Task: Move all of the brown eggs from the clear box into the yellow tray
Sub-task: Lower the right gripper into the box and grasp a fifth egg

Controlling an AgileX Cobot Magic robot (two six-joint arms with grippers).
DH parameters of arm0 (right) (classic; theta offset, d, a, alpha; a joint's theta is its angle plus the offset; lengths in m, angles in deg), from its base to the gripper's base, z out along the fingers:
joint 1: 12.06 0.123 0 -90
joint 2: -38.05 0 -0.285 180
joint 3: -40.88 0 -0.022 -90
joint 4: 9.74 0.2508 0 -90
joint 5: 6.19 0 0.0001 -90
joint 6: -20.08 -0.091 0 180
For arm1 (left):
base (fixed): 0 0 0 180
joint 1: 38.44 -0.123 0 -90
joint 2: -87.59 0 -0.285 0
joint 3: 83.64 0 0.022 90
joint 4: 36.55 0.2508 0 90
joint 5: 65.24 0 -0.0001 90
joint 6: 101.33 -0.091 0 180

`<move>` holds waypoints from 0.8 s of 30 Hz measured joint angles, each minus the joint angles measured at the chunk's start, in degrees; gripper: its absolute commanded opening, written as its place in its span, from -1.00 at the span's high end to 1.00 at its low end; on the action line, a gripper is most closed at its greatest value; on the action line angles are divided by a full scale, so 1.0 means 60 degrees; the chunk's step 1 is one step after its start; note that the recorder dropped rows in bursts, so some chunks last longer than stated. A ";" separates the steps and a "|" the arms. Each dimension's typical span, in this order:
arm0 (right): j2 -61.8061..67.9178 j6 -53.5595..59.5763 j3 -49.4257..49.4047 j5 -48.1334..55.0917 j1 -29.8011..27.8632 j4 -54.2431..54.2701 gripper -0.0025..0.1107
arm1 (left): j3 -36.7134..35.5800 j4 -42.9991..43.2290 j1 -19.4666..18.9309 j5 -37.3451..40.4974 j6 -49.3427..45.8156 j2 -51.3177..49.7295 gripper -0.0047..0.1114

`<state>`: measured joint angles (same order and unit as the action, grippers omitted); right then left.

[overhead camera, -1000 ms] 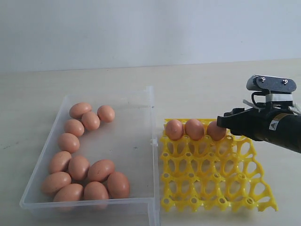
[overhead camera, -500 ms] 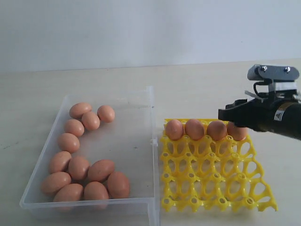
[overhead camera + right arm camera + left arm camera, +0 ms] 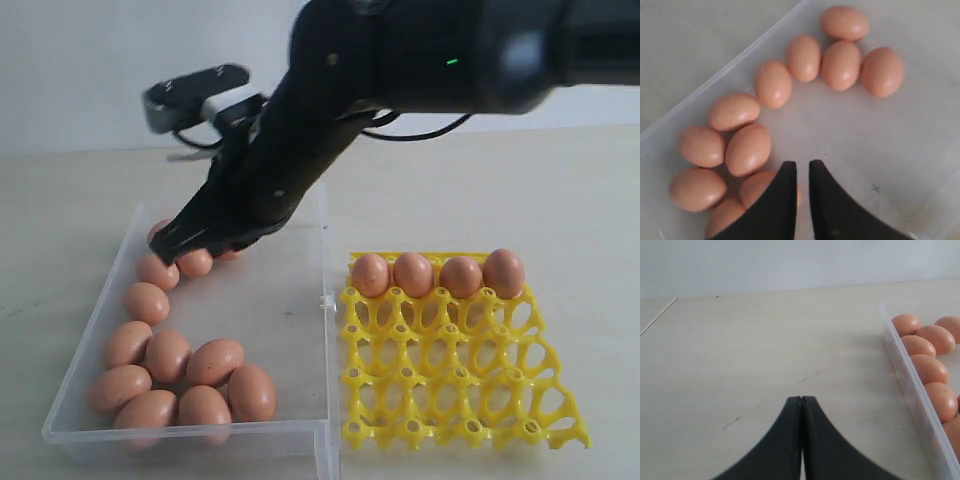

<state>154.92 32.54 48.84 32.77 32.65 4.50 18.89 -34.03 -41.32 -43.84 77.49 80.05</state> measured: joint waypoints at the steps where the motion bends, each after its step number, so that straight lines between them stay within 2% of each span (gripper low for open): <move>1: 0.0416 0.0208 0.0424 0.0371 0.0117 0.0072 0.21 | 0.0000 0.0000 0.0000 0.0000 0.0000 0.0000 0.92; 3: 0.1353 0.0434 0.1498 0.0981 0.0338 0.0172 -0.07 | 0.0000 0.0000 0.0000 0.0000 0.0000 0.0000 0.92; 15: 0.5356 0.0288 0.7424 0.3841 0.0567 0.0255 -0.08 | 0.0000 0.0000 0.0000 0.0000 0.0000 0.0000 0.92; 24: 0.6244 -0.0069 0.8171 0.3939 0.0567 0.0250 -0.08 | 0.0000 0.0000 0.0000 0.0000 0.0000 0.0000 0.92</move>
<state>192.38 32.12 97.86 56.41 36.05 6.00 18.89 -34.03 -41.32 -43.84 77.49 80.05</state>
